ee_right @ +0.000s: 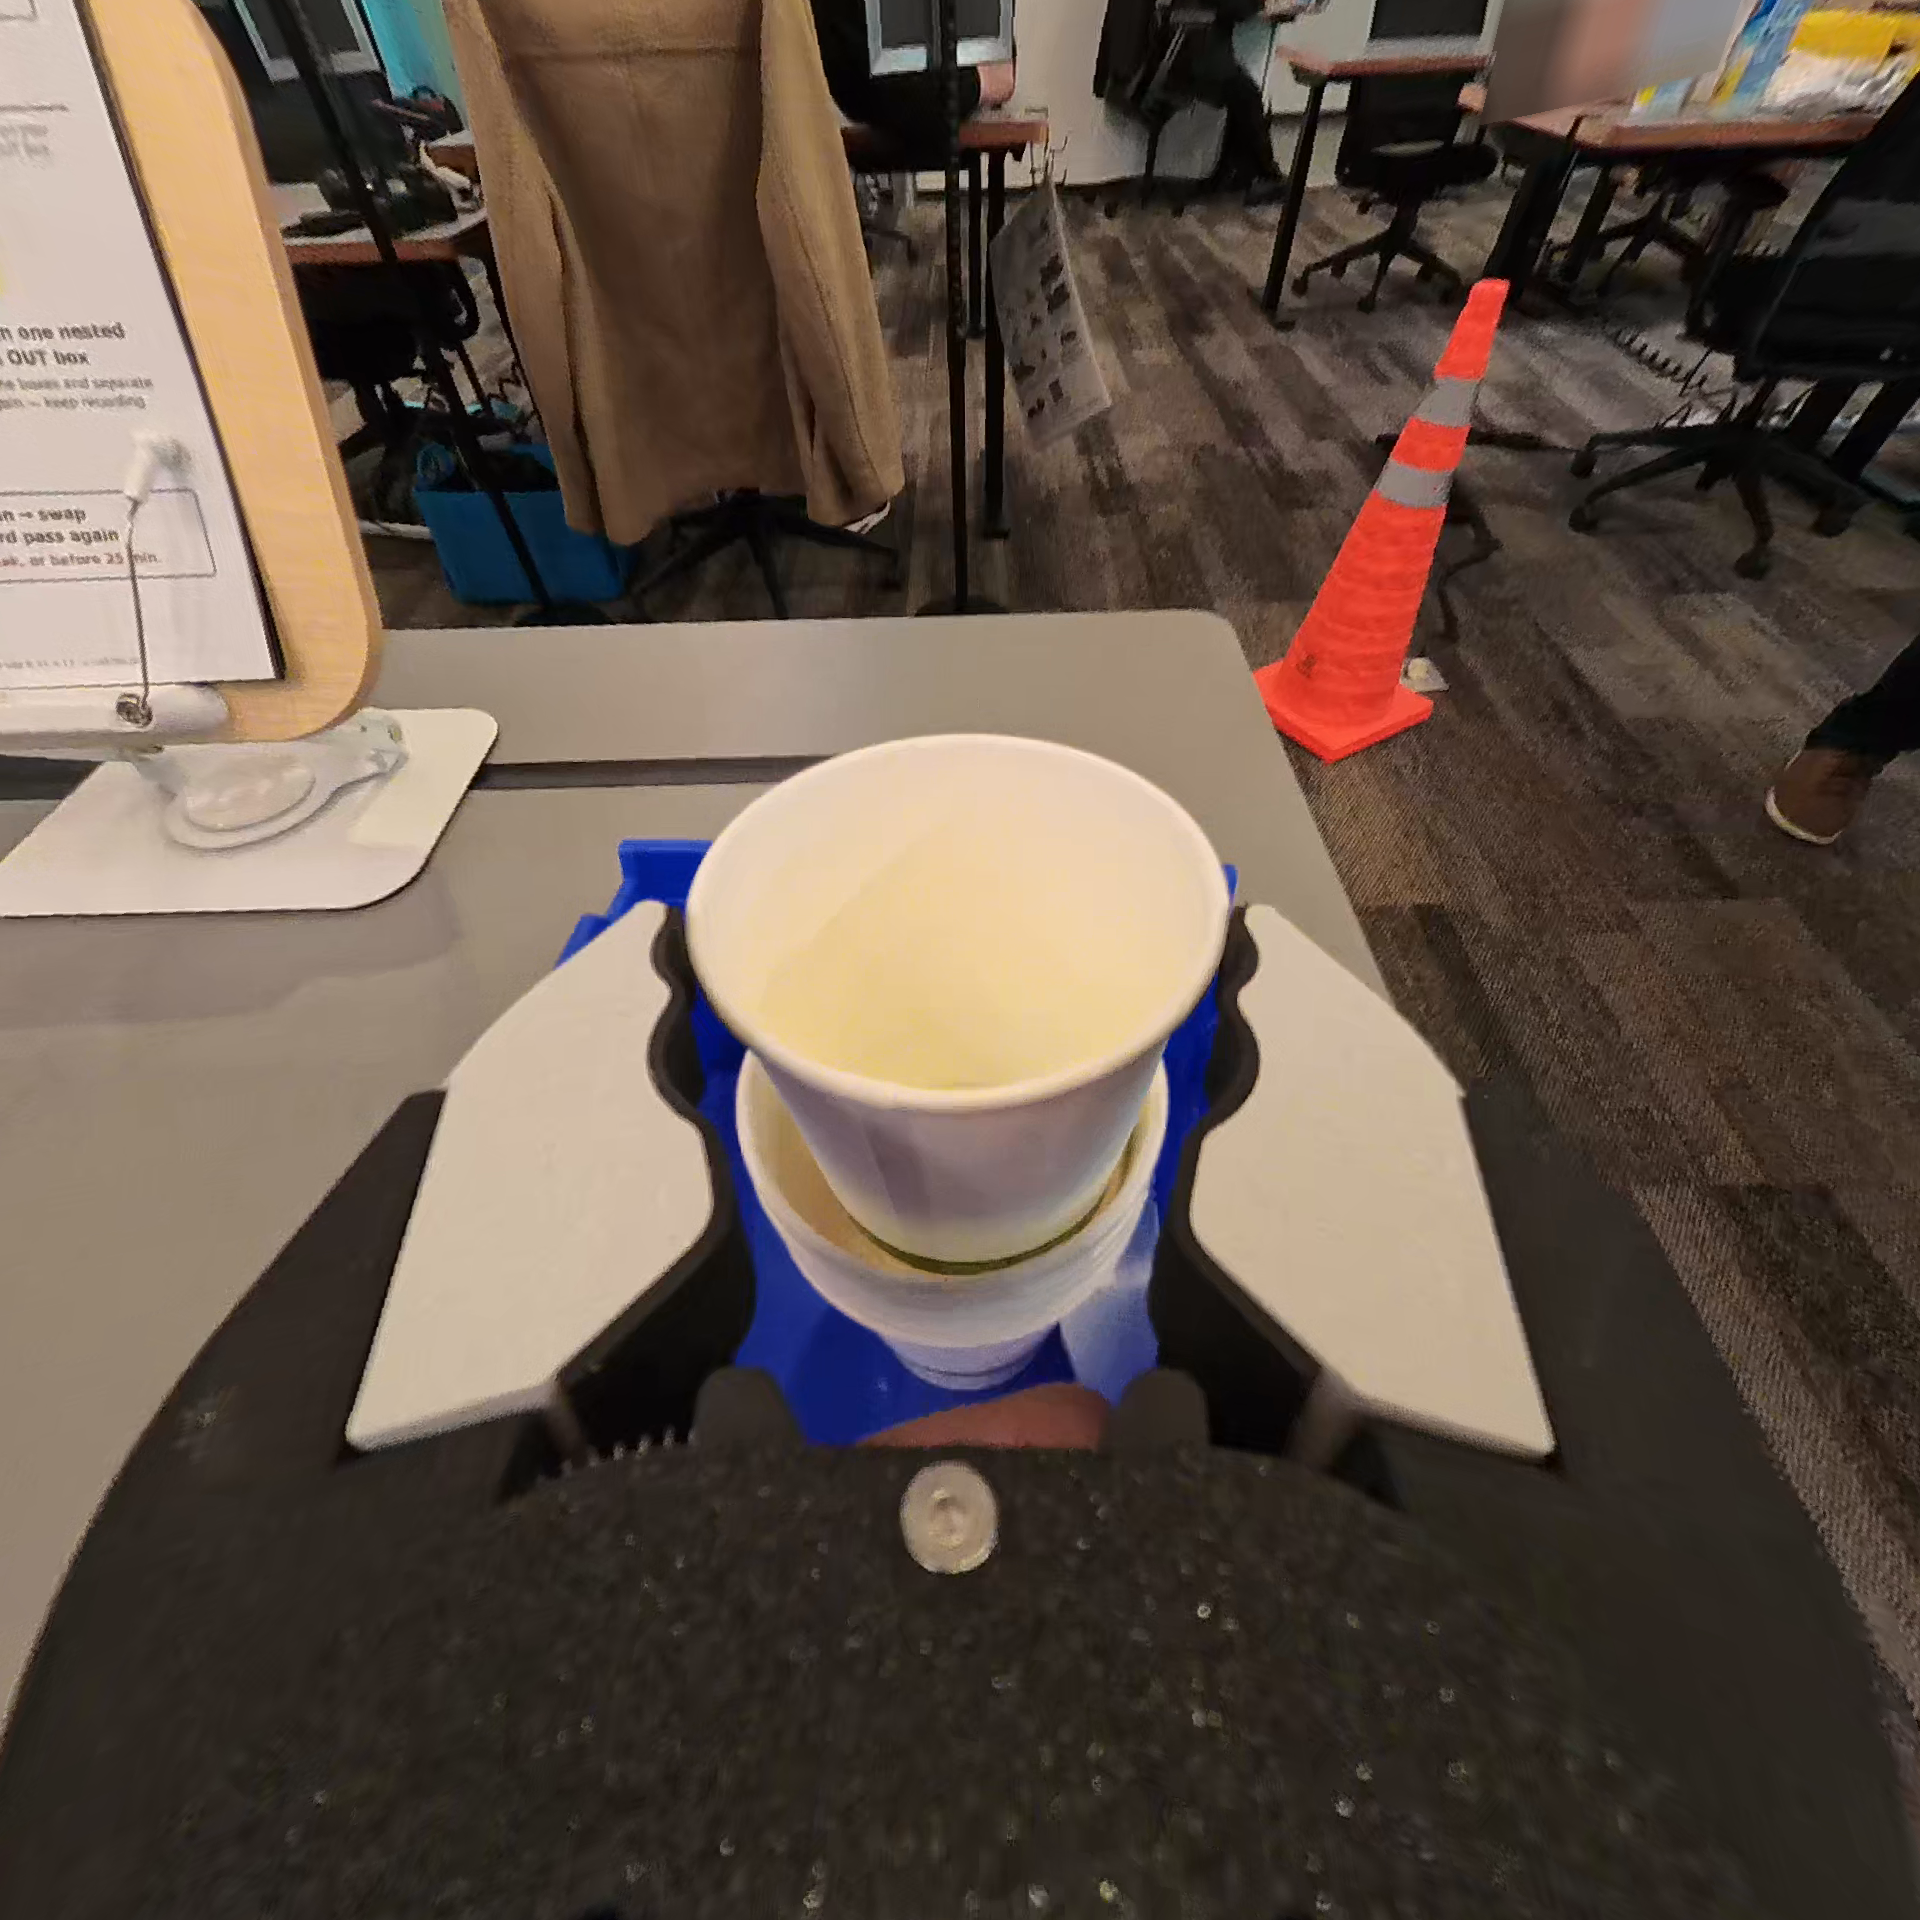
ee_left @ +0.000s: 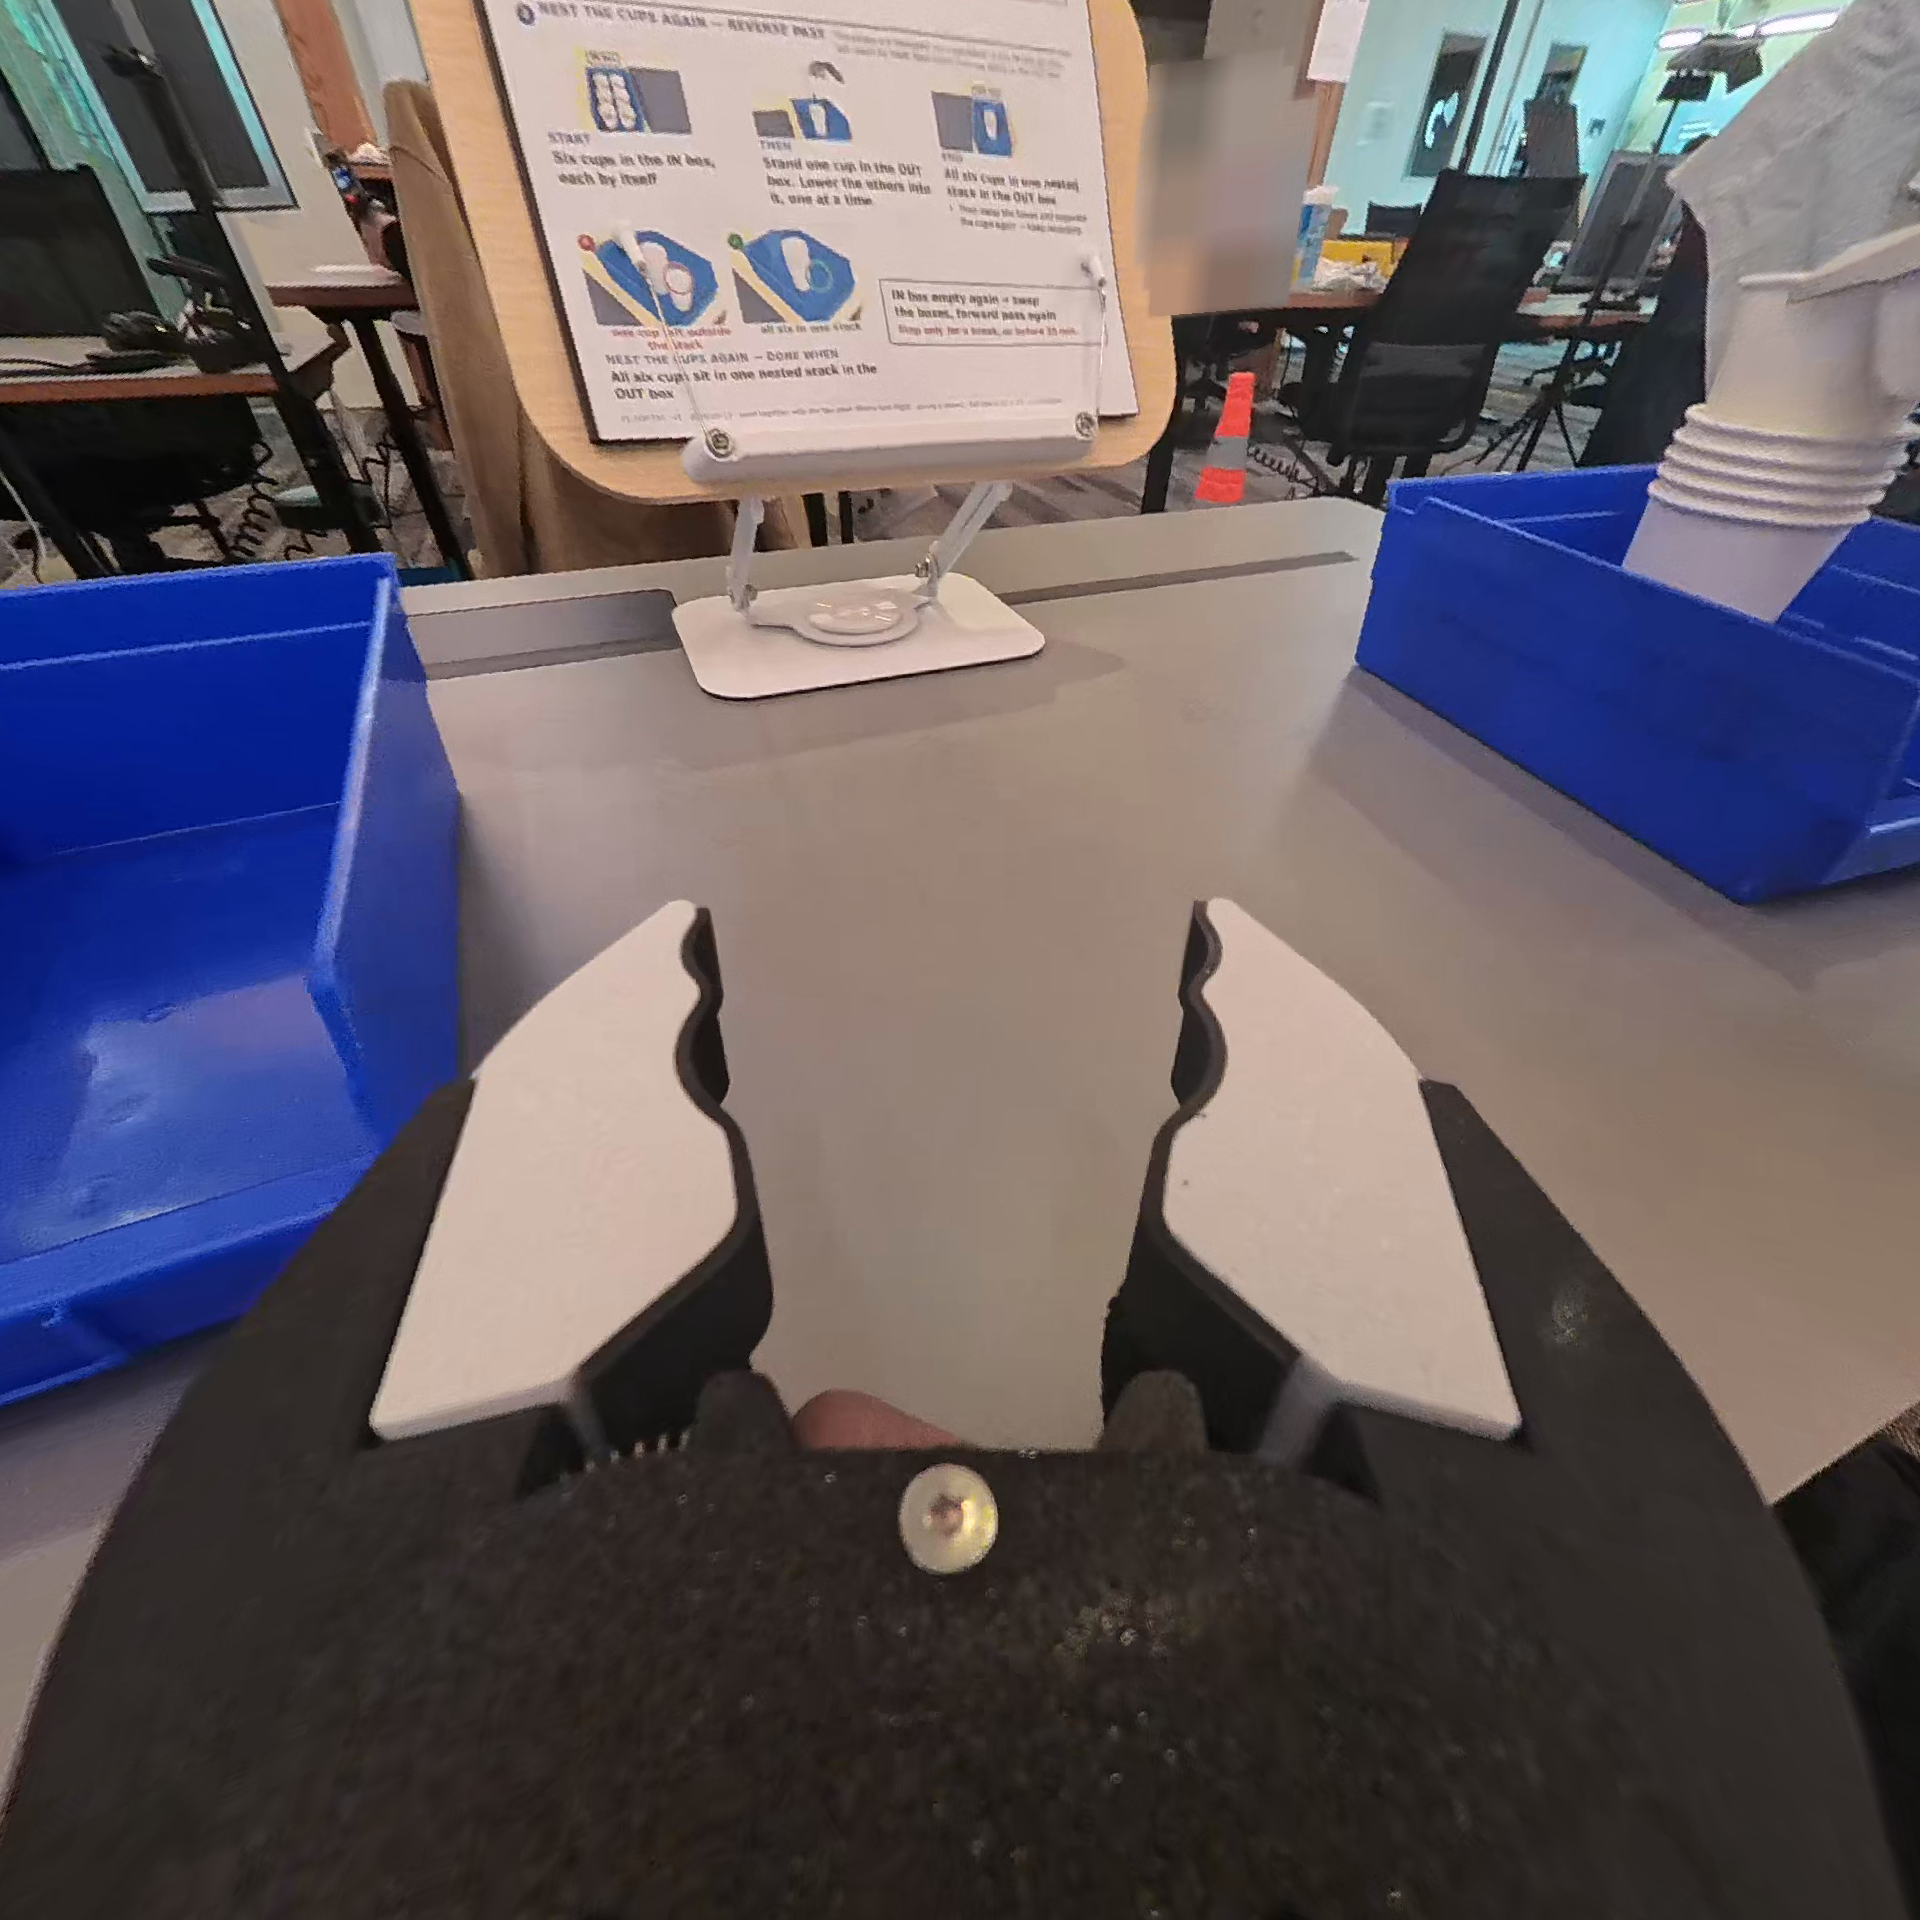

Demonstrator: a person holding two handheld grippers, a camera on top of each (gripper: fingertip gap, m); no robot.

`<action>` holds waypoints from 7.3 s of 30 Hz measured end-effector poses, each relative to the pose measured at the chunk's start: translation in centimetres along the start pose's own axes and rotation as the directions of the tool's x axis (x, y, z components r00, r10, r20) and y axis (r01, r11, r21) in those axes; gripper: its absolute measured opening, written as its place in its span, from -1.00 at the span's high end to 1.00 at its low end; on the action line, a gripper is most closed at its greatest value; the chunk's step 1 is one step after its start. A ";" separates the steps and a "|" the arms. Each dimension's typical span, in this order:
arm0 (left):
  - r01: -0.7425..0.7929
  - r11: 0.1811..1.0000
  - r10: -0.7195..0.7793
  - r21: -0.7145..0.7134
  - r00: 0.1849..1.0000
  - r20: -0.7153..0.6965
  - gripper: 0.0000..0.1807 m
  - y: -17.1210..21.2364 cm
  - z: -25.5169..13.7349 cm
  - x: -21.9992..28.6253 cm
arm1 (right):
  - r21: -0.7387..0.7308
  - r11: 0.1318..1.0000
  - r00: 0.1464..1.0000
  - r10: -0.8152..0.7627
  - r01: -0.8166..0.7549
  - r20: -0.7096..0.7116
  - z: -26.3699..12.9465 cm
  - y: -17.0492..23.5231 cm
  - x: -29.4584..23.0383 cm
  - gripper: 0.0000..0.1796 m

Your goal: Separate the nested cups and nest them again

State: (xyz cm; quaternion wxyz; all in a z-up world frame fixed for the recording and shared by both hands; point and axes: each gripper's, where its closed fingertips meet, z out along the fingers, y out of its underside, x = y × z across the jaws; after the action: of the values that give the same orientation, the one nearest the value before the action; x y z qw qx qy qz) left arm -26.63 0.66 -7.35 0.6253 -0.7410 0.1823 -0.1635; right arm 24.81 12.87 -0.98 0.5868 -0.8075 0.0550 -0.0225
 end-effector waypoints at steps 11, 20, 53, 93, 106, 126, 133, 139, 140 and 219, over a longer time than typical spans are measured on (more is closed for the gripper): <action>-0.013 1.000 0.012 -0.012 0.999 -0.036 0.06 0.3 0.2 1.0 | -0.135 0.991 0.998 0.000 0.008 0.060 0.0 4.0 -0.3 -0.07; -0.026 0.999 0.024 -0.031 0.996 -0.084 0.05 0.7 0.3 2.5 | -0.205 0.976 0.992 -0.055 0.077 0.114 -0.6 5.1 -0.3 -0.04; 0.063 0.995 -0.051 -0.079 0.988 0.148 0.12 3.1 -1.4 0.1 | 0.156 0.982 0.917 -0.161 0.110 0.364 -14.8 15.2 -22.4 0.06; 0.119 0.966 -0.105 -0.231 0.992 0.072 0.95 1.2 17.4 26.0 | 0.004 0.967 0.963 0.253 -0.254 -0.097 -10.8 15.4 -0.2 0.96; 0.232 0.956 -0.173 -0.182 0.942 0.289 0.95 3.7 4.9 5.3 | -0.084 0.990 0.975 0.128 -0.114 0.184 -9.4 15.5 -24.6 0.96; 0.299 0.954 -0.278 0.022 0.855 0.437 0.22 -3.3 -9.0 -13.2 | 0.256 0.963 0.850 -0.065 -0.084 0.523 -21.0 17.5 -33.6 0.54; 0.287 0.941 -0.121 -0.180 0.780 0.614 0.32 3.0 -8.6 -30.4 | 0.188 0.981 0.678 -0.169 0.045 0.715 -23.7 21.2 -41.6 0.55; 0.322 0.910 -0.131 -0.260 0.821 0.555 0.60 6.4 -4.8 -32.9 | 0.155 0.987 0.652 -0.142 0.038 0.745 -23.7 20.9 -43.4 0.52; 0.334 0.910 -0.150 -0.248 0.820 0.553 0.86 6.4 -4.6 -33.0 | 0.138 0.989 0.652 -0.135 0.046 0.747 -23.5 21.1 -43.8 0.52; -0.028 0.985 0.013 -0.171 0.996 -0.085 0.33 1.2 8.2 26.9 | 0.216 0.975 0.994 -0.018 0.041 -0.109 -15.1 5.0 4.3 0.59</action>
State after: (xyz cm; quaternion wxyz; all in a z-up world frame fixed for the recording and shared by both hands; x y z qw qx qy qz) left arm 0.87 -5.17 -9.46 0.5526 -0.7826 0.2294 -0.1715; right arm 27.22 -3.45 -1.18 0.6677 -0.7366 0.0715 -0.0801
